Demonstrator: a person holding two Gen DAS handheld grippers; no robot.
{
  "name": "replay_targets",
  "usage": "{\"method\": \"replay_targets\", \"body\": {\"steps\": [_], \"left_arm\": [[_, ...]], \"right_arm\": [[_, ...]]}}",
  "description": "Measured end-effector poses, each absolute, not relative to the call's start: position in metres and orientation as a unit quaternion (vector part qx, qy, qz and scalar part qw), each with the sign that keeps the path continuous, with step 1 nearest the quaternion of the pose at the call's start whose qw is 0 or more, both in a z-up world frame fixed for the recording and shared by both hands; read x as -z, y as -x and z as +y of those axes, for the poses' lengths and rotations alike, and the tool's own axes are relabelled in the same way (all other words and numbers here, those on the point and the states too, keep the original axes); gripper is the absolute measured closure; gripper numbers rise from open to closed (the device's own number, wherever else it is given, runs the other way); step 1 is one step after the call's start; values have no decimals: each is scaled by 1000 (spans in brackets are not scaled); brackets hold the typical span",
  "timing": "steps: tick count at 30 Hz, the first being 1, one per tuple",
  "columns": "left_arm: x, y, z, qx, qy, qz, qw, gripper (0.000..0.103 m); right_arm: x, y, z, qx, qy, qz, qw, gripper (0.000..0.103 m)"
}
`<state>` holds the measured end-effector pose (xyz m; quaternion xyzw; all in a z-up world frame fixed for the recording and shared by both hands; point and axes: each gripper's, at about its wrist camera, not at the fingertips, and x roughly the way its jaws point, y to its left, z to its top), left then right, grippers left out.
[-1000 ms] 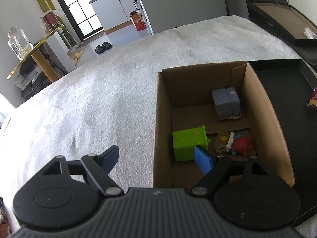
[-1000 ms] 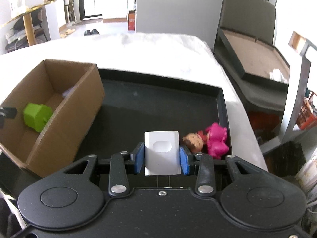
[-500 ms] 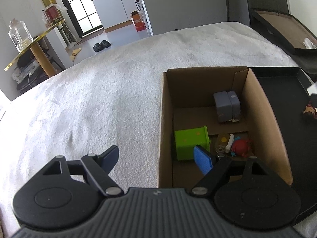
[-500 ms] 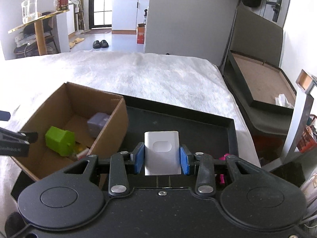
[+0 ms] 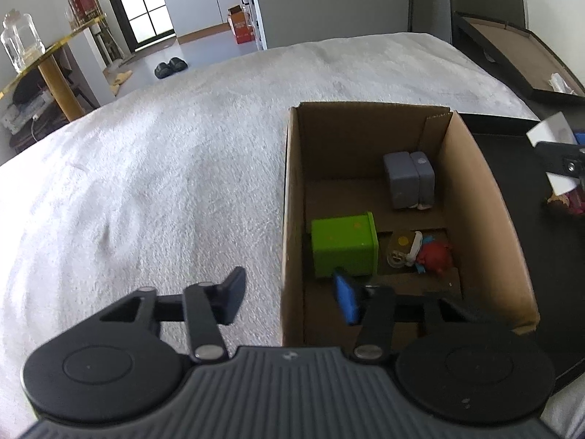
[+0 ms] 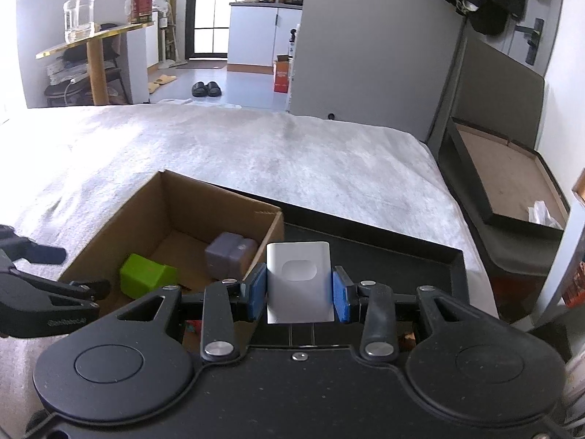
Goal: Organize rigid objects
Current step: 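Lift the white plug with the right gripper over the cardboard box, then lower the white plug into the box and open the right gripper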
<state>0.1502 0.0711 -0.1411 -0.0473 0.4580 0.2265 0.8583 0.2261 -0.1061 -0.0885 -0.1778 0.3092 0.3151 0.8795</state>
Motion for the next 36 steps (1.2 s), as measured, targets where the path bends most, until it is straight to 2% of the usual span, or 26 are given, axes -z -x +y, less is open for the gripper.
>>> {"method": "replay_targets", "body": {"steps": [4,8,22,24,36], "left_arm": [[142,-147,76,-228,58,454,859,88],[142,-145,75,-219,61,452,863,94],[138,-141,76,-210,58,447,868,95],[137,-141,76,-209,57,446,868,96],[134,-144,71,-218,48,451,865,95]], "right_arm": [[88,-221,-96,-325,180,306,877,66],[88,-214,-86,-336,185,303,872,66],[95,-207,-63,-354,208,290,864,65],[94,-208,-62,-346,210,284,869,63],[100,-208,-94,-318,192,304,877,63]]}}
